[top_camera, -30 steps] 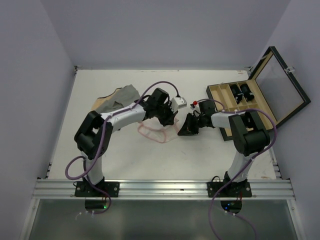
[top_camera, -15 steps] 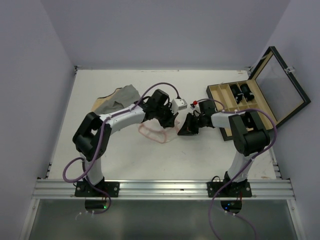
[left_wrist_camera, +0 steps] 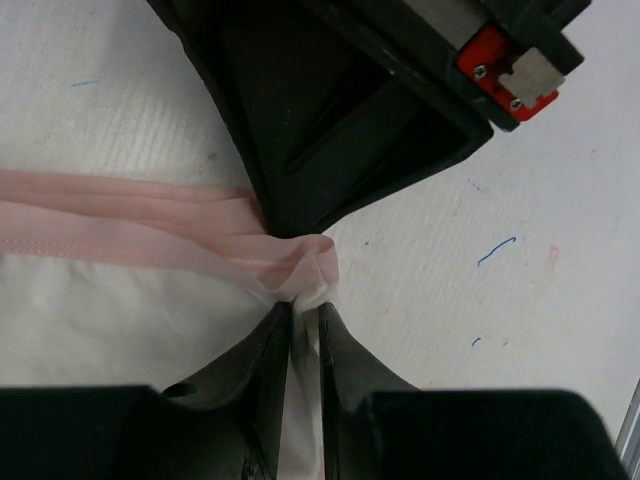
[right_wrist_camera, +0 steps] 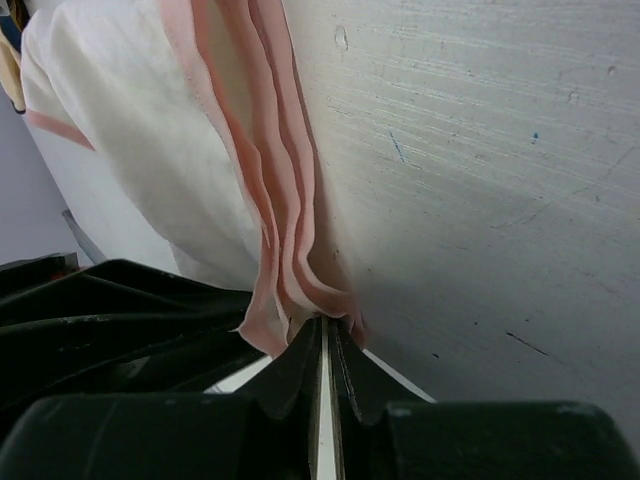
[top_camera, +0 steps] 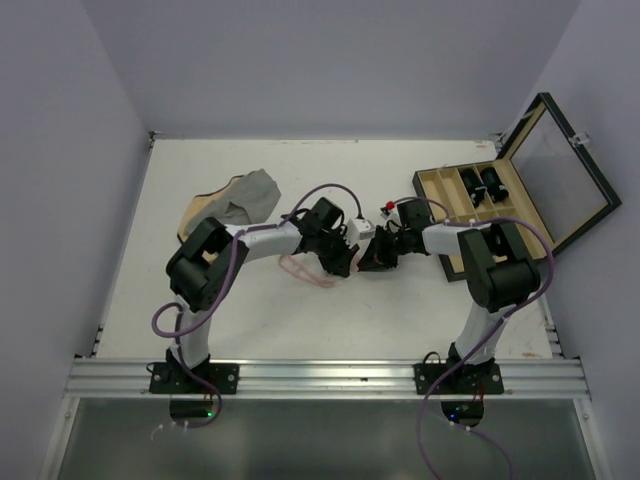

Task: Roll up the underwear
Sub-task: Fold the underwear

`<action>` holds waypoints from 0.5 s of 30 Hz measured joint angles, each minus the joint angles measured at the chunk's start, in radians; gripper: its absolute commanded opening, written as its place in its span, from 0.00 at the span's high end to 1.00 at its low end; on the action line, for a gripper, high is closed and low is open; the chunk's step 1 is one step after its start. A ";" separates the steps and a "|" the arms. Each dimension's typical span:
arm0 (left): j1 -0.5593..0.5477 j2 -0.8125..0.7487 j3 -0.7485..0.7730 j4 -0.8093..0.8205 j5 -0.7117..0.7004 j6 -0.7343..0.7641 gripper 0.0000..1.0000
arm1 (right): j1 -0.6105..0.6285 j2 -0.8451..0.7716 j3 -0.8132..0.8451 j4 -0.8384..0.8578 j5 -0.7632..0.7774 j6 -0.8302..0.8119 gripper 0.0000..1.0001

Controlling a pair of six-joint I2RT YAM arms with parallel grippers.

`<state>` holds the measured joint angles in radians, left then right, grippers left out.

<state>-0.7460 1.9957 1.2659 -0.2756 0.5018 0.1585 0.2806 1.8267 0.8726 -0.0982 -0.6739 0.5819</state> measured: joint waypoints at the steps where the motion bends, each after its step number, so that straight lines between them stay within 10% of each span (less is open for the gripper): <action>1: 0.000 0.002 0.000 0.006 0.008 -0.002 0.73 | -0.001 -0.002 0.005 -0.013 0.000 -0.008 0.88; 15: 0.003 -0.005 -0.007 0.047 0.046 -0.014 0.45 | -0.045 -0.156 0.132 -0.201 -0.002 -0.132 0.67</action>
<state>-0.7433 1.9907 1.2587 -0.2287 0.5480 0.1448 0.2356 1.6707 1.0050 -0.2996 -0.6762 0.4496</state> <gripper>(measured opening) 0.523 0.309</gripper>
